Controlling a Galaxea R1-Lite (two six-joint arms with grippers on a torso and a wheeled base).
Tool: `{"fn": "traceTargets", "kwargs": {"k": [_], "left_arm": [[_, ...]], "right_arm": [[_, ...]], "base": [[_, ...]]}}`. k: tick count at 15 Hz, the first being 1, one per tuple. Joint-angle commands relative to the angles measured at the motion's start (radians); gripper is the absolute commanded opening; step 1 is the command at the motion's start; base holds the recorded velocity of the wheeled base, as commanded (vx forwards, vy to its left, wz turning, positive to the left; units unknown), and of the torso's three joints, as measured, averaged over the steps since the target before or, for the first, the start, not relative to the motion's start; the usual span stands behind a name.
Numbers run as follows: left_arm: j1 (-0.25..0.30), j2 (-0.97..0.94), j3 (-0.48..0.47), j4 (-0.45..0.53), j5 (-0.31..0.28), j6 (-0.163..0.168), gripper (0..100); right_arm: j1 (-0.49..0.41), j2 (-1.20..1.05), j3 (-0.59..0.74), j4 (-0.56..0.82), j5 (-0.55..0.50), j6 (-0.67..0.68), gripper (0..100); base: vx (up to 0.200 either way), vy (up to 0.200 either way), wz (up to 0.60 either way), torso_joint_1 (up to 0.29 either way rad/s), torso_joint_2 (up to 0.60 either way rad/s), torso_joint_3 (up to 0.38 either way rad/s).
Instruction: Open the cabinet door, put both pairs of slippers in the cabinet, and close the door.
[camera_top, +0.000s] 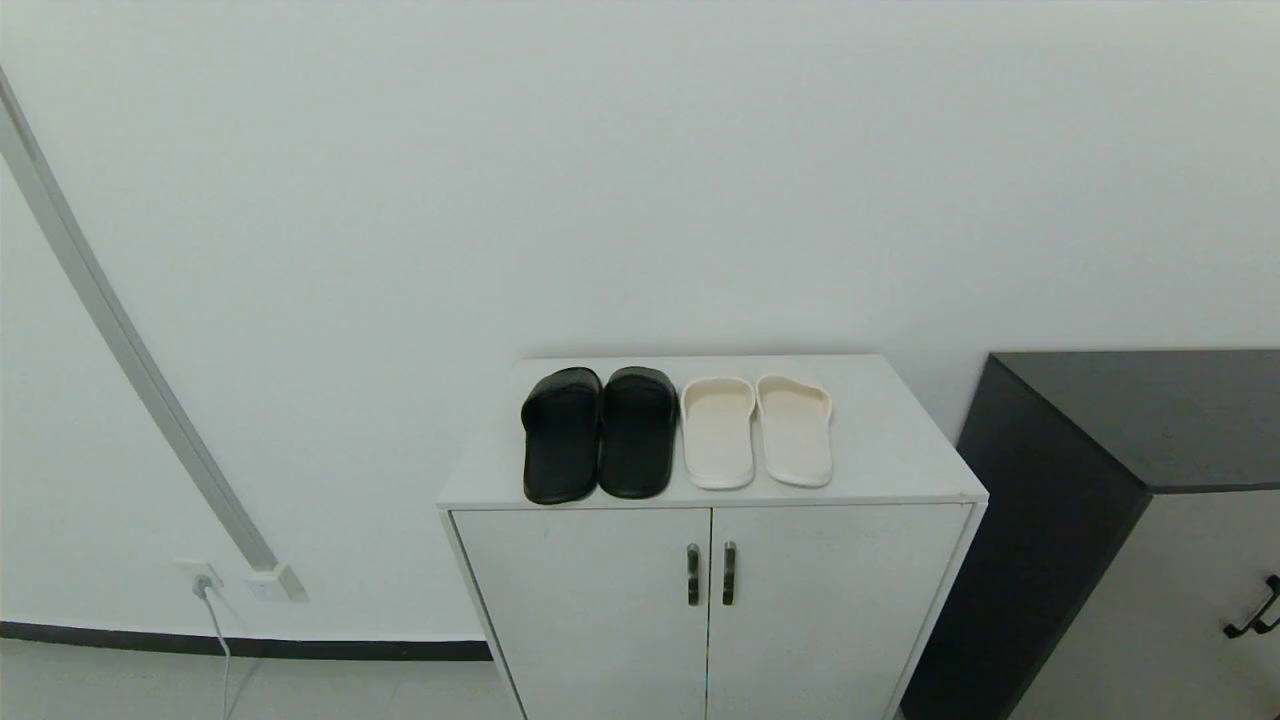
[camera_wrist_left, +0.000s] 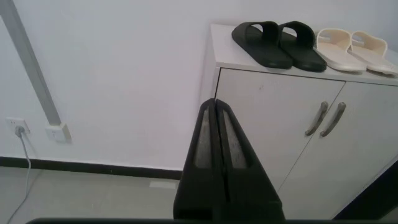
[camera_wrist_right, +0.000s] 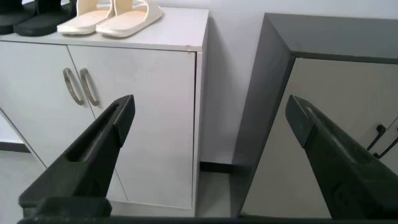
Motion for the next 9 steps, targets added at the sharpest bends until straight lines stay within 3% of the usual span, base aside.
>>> {"fn": "traceTargets", "kwargs": {"k": [1, 3, 7, 9], "left_arm": [[0.000, 0.001, -0.001, 0.001, -0.013, 0.002, 0], [0.000, 0.001, 0.000, 0.001, -0.025, 0.022, 0], [0.000, 0.001, 0.000, 0.001, -0.025, 0.020, 0], [0.000, 0.001, 0.000, 0.001, -0.025, 0.020, 0]], "right_arm": [[0.000, 0.002, 0.000, 0.001, 0.002, 0.001, 100], [0.000, 0.002, 0.000, 0.000, 0.001, 0.002, 100], [0.000, 0.000, 0.000, -0.008, -0.022, 0.004, 100], [0.006, 0.053, -0.141, -0.017, -0.036, 0.096, 100]], "base": [[0.000, 0.000, 0.00, 0.000, 0.00, 0.000], [0.000, 0.000, 0.00, 0.000, 0.00, 0.000], [0.000, 0.000, 0.00, 0.000, 0.00, 0.000], [0.000, 0.000, 0.00, 0.000, 0.00, 0.000]]}}
